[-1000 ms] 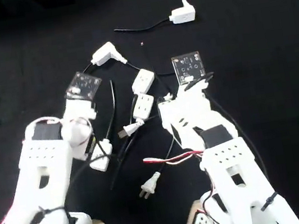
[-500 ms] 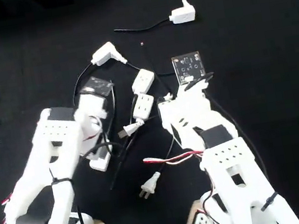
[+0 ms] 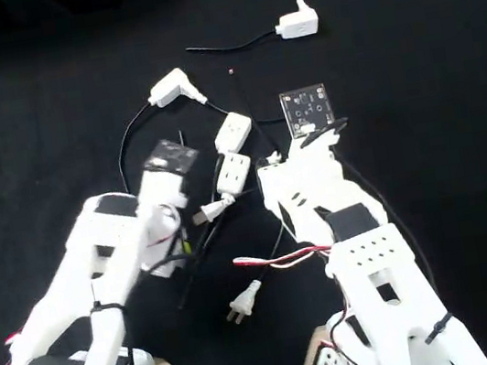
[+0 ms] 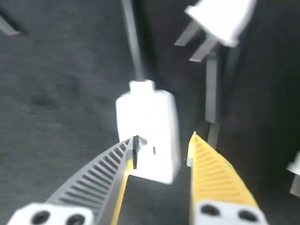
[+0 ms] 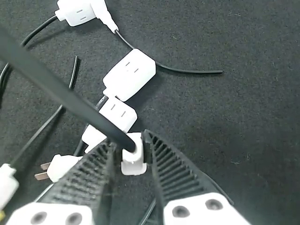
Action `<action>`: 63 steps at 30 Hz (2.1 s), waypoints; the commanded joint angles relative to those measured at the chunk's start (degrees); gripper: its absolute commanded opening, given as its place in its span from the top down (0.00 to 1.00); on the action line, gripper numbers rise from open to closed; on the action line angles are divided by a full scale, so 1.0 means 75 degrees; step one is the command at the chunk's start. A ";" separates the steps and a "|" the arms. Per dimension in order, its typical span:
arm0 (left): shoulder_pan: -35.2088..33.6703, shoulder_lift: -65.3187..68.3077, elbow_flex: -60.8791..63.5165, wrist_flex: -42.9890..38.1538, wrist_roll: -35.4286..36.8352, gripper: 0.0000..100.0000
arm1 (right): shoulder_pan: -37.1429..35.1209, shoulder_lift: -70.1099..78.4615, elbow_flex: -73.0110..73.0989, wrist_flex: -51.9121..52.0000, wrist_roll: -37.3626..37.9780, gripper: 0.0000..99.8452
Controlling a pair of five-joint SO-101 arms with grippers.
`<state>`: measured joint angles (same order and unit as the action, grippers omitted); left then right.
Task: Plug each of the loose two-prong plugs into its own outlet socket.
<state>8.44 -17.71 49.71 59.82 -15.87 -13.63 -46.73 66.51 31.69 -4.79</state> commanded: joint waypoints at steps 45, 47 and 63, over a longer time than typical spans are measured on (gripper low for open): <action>-0.1799 0.0047 0.0779 -0.2168 -0.1371 0.85 | 0.0094 -0.0029 0.0029 -0.0094 -0.0082 0.99; -0.1530 -0.0035 0.1014 -0.2462 -0.1383 0.88 | 0.0117 -0.0029 0.0029 -0.0094 -0.0082 0.99; 0.0240 -0.0047 0.0721 -0.2462 -0.2051 0.79 | 0.0129 -0.0041 0.0018 -0.0094 -0.0035 0.99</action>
<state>8.79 -17.71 57.27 41.10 -34.07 -13.36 -46.73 67.21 31.69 -4.88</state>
